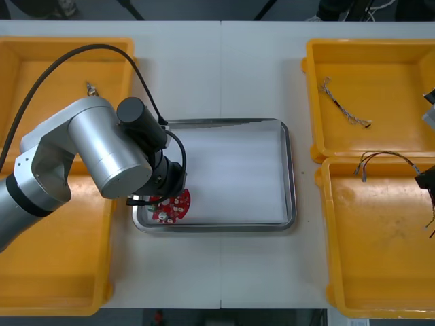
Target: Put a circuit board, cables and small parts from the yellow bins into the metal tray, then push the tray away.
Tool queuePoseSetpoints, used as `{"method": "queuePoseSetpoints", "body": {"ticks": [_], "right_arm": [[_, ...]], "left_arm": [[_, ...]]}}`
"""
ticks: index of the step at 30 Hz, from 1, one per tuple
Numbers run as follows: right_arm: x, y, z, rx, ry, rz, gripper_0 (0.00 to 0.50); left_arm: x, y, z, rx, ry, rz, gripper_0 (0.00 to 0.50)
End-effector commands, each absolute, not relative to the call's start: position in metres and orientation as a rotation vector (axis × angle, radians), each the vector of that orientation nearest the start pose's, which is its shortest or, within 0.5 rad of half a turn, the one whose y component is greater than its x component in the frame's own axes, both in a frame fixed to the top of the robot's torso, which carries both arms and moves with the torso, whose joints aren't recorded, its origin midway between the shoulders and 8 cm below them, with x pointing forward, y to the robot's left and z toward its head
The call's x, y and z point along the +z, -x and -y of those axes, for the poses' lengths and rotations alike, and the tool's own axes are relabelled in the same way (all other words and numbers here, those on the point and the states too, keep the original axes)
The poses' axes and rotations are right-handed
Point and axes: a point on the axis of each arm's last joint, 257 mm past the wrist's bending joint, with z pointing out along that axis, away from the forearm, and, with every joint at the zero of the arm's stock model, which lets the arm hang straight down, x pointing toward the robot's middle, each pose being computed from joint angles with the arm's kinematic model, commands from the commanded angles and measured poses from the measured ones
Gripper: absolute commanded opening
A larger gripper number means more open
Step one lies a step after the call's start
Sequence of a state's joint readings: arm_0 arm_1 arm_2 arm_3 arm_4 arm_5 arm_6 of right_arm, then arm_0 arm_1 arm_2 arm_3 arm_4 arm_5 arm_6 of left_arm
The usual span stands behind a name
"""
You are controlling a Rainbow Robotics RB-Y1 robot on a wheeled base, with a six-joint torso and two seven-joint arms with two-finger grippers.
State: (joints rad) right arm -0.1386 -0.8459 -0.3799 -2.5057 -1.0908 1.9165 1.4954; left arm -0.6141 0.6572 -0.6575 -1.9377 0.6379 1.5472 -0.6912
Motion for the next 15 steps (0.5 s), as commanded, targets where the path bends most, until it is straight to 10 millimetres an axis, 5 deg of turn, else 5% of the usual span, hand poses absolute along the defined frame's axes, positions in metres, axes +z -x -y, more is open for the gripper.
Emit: {"method": "queuePoseSetpoints", "body": {"ticks": [1,10,12,13,14,15], "right_arm": [[-0.0893,-0.3454,0.3181,-0.173,0.705,-2.419,0.0],[-0.0884,-0.3472,0.3218,-0.194,0.693,-2.418,0.0],[-0.0888,-0.3475,0.323,-0.199,0.689,-2.419,0.0],[-0.0888,-0.3475,0.323,-0.199,0.689,-2.419,0.0],[-0.0886,-0.3479,0.3228,-0.2,0.69,-2.418,0.0],[-0.0883,-0.3479,0.3228,-0.202,0.69,-2.416,0.0]], "left_arm": [[-0.25,-0.4507,-0.1085,-0.161,-0.1,-2.643,0.0],[-0.2514,-0.4517,-0.1082,-0.166,-0.097,-2.642,0.029],[-0.2514,-0.4519,-0.109,-0.166,-0.09,-2.643,0.266],[-0.2509,-0.4523,-0.1091,-0.167,-0.086,-2.642,0.446],[-0.2514,-0.4519,-0.109,-0.167,-0.086,-2.643,0.5],[-0.2509,-0.4523,-0.1091,-0.168,-0.082,-2.642,0.5]]}}
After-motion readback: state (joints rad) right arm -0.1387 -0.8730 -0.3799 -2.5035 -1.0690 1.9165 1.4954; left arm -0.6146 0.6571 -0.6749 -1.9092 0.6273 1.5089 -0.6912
